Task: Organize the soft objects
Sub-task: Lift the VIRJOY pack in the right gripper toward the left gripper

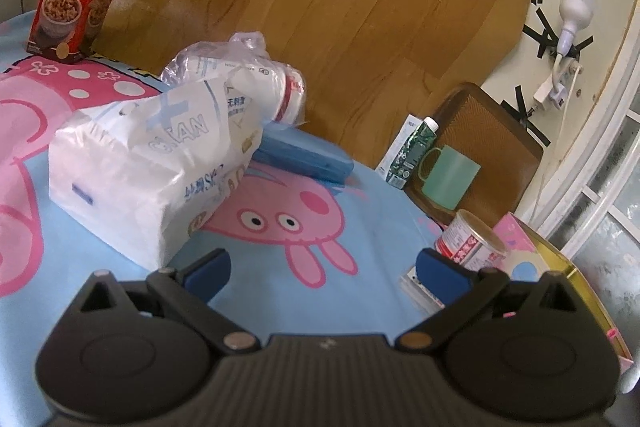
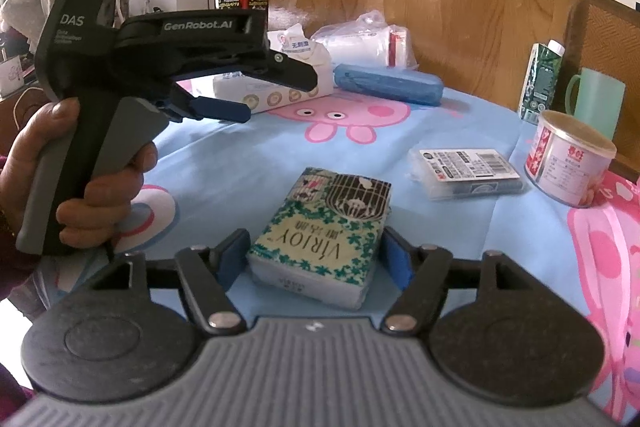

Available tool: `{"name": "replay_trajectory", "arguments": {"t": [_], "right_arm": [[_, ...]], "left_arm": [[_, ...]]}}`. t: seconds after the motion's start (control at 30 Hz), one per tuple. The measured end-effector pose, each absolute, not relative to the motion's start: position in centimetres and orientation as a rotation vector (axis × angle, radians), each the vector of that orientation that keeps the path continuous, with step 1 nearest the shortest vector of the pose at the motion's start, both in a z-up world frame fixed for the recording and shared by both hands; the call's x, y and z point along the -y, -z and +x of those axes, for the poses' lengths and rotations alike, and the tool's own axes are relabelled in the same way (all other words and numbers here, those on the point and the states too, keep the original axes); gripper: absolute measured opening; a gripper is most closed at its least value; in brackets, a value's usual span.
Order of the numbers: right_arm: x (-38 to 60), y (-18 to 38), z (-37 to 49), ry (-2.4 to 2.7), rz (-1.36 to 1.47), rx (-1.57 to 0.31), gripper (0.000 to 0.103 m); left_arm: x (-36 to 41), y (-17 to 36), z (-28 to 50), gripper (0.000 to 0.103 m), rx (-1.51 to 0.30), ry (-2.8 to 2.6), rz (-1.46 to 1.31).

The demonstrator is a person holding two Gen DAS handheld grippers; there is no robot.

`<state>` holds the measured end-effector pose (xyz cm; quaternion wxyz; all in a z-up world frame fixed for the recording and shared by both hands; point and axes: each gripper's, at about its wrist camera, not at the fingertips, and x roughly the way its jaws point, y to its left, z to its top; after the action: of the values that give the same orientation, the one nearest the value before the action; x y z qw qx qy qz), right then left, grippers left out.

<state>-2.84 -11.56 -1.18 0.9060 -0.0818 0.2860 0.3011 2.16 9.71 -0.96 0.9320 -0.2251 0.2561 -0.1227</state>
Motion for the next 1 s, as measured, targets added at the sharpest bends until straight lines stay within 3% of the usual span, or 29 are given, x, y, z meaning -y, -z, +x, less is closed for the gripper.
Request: {"name": "replay_trajectory", "arguments": {"t": [1.0], "right_arm": [[11.42, 1.10, -2.80, -0.625, -0.165, -0.592, 0.077]], "left_arm": [[-9.40, 0.94, 2.13, 0.102, -0.527, 0.260, -0.457]]}}
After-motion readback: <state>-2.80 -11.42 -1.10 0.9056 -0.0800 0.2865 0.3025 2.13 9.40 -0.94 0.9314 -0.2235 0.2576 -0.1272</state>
